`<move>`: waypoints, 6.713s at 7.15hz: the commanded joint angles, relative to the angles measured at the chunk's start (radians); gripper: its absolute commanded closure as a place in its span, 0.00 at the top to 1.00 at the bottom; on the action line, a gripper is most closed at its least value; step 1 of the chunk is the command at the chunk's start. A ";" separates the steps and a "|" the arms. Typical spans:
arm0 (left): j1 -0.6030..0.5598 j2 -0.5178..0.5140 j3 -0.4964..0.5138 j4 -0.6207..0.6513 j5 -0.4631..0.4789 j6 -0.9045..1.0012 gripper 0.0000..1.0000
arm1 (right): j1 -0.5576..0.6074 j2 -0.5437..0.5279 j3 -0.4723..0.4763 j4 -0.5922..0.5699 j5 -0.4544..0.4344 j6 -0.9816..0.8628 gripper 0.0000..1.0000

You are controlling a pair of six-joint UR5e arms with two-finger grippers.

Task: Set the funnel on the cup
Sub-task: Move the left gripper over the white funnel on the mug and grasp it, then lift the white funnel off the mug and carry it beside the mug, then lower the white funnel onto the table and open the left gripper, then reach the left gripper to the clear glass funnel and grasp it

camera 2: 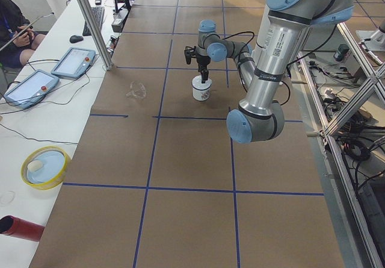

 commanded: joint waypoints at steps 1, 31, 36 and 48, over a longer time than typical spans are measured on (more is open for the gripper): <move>0.001 -0.001 0.001 0.001 -0.001 0.001 0.40 | 0.000 0.000 0.000 0.000 0.000 0.000 1.00; 0.099 0.432 -0.002 -0.511 0.073 0.004 1.00 | 0.000 0.000 -0.001 0.000 0.000 0.000 1.00; -0.214 0.365 -0.133 -0.431 -0.011 -0.043 1.00 | 0.000 0.000 -0.002 0.000 0.000 0.000 1.00; -0.275 -0.338 0.922 -0.904 0.318 -1.000 1.00 | 0.000 0.000 0.000 0.000 0.000 0.000 1.00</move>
